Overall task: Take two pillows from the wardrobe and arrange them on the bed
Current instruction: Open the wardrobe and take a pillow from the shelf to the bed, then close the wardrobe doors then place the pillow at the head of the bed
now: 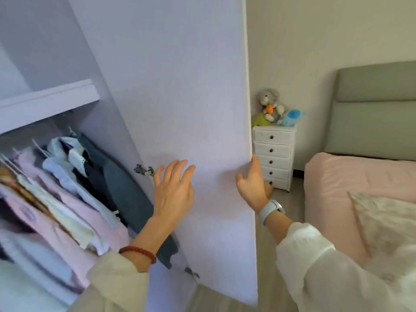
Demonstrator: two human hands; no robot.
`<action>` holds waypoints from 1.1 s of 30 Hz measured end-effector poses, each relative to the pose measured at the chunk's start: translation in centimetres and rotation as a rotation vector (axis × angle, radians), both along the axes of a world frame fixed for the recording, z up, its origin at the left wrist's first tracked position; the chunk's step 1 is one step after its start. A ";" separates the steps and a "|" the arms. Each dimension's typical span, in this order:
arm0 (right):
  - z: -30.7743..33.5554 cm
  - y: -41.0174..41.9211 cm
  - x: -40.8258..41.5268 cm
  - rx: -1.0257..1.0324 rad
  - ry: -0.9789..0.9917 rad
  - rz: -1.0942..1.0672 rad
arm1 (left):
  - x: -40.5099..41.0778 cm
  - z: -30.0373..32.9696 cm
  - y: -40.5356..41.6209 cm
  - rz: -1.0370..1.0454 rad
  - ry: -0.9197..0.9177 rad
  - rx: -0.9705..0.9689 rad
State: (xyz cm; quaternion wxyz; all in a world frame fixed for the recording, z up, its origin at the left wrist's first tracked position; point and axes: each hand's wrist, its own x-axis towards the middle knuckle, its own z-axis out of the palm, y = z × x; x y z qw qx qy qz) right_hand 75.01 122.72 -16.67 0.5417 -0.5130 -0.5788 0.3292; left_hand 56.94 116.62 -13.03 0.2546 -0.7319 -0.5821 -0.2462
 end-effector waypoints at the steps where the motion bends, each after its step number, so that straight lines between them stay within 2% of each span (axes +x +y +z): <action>1: -0.3 -0.4 -0.4 0.016 0.001 -0.036 | -0.6 -0.1 -0.7 -0.004 0.003 0.011; 4: -1.8 -2.5 -0.7 0.162 -0.047 0.004 | -1.0 -0.2 -2.7 -0.063 0.047 0.083; 6: -2.5 -4.9 -0.7 0.231 -0.047 0.141 | -0.3 -0.1 -3.9 -0.108 0.067 0.167; 10: -3.5 -9.2 -1.0 0.375 -0.194 0.374 | 0.3 0.0 -6.8 -0.162 0.117 0.361; 12: -3.5 -10.6 -2.3 0.449 -0.290 0.507 | -0.4 0.0 -8.3 -0.103 0.195 0.412; 16: -2.9 -12.2 -7.1 0.465 -0.458 0.763 | -4.3 0.2 -12.3 0.178 0.301 0.420; 21: -1.4 -13.4 -15.3 0.506 -0.725 0.950 | -10.3 0.8 -18.7 0.602 0.337 0.240; 26: 1.2 -13.0 -22.5 0.445 -0.973 1.042 | -15.2 2.7 -20.8 0.950 0.240 -0.170; 30: 2.0 -13.6 -24.6 0.404 -0.929 1.021 | -17.4 4.7 -20.2 1.068 0.239 -0.334; 33: 1.4 -15.9 -23.9 0.428 -0.781 1.002 | -16.2 5.7 -21.1 0.962 0.034 -0.219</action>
